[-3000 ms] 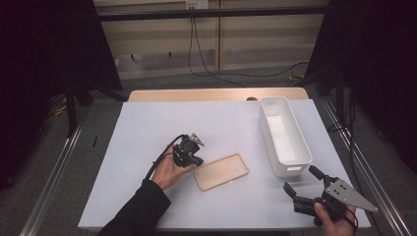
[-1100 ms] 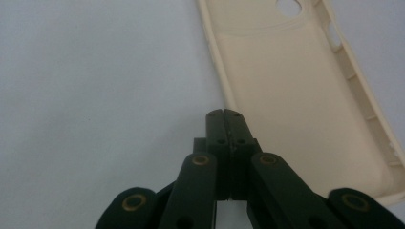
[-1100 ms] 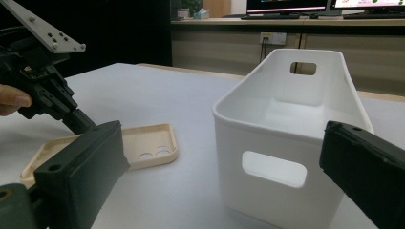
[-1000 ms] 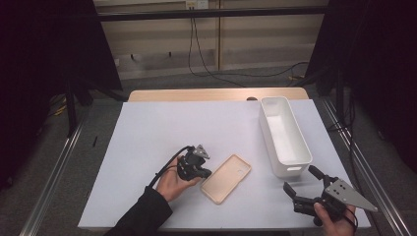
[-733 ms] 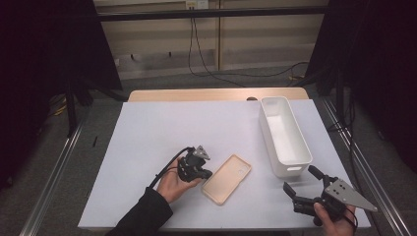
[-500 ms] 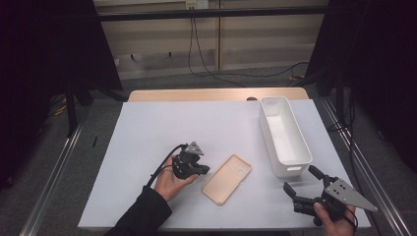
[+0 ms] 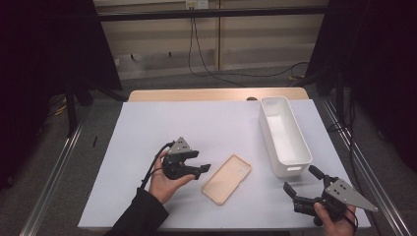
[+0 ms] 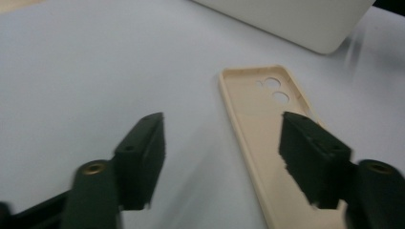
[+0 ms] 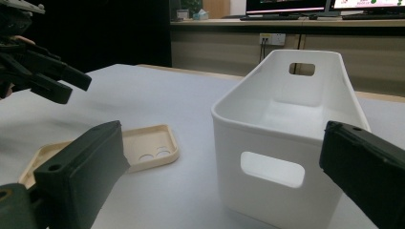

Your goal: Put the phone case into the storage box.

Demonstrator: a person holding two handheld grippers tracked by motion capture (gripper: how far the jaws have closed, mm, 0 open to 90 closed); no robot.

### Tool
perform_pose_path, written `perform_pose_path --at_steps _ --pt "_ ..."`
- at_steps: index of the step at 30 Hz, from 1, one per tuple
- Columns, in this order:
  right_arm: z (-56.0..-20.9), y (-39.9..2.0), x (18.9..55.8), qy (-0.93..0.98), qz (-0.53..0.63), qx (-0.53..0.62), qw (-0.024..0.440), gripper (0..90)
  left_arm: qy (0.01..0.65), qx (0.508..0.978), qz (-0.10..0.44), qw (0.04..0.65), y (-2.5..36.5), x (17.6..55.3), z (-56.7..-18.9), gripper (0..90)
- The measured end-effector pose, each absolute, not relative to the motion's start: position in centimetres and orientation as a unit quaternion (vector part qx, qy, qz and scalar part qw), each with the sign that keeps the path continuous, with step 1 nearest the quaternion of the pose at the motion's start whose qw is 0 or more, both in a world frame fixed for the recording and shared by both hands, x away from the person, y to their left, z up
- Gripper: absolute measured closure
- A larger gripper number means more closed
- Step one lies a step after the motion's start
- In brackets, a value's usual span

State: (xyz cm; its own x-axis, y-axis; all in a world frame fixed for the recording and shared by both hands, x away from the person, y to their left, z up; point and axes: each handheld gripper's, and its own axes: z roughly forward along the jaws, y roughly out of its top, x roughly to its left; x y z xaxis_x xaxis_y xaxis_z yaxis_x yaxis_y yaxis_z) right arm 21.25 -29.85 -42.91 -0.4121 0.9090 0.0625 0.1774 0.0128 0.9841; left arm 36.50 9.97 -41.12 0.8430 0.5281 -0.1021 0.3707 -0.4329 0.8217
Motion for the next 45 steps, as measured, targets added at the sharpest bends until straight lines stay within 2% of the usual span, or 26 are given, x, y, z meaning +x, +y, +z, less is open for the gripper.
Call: perform_pose_path --at_steps 4,7,11,15,19,27,29,37,40,45 --pt "-42.9 -29.9 21.2 0.632 0.555 0.429 0.33 0.9 0.284 0.834 0.069 0.468 10.7 36.3 -40.7 9.4" --pt "-42.9 -29.8 21.3 0.631 0.555 0.43 0.33 0.9 0.287 0.841 0.056 0.455 11.0 36.1 -40.5 5.2" --pt "-42.9 -29.8 21.3 0.634 0.554 0.427 0.33 0.9 0.272 0.846 0.025 0.457 10.8 36.0 -40.4 5.6" --pt "-42.9 -29.8 21.3 0.634 0.554 0.427 0.329 0.9 0.272 0.864 0.03 0.422 9.6 36.0 -40.7 5.0" --pt "-43.0 -29.8 21.4 0.633 0.555 0.429 0.328 0.9 0.271 0.872 0.0 0.408 8.7 36.6 -40.8 5.0" --pt "-43.0 -29.8 21.4 0.634 0.553 0.429 0.328 0.9 0.269 0.894 0.001 0.359 7.1 38.3 -41.3 6.2" --pt "-43.0 -29.8 21.4 0.634 0.554 0.428 0.328 0.9 0.263 0.902 -0.015 0.341 6.6 38.6 -41.4 6.3" --pt "-42.9 -29.7 21.4 0.635 0.554 0.427 0.328 0.9 0.239 0.931 -0.023 0.276 5.4 38.6 -42.4 8.4" --pt "-43.0 -29.7 21.4 0.637 0.554 0.426 0.326 0.9 0.254 0.935 -0.001 0.249 5.1 38.4 -42.5 7.6" --pt "-43.0 -29.6 21.5 0.638 0.554 0.424 0.326 0.9 0.252 0.939 -0.014 0.233 5.0 38.5 -42.8 7.7"
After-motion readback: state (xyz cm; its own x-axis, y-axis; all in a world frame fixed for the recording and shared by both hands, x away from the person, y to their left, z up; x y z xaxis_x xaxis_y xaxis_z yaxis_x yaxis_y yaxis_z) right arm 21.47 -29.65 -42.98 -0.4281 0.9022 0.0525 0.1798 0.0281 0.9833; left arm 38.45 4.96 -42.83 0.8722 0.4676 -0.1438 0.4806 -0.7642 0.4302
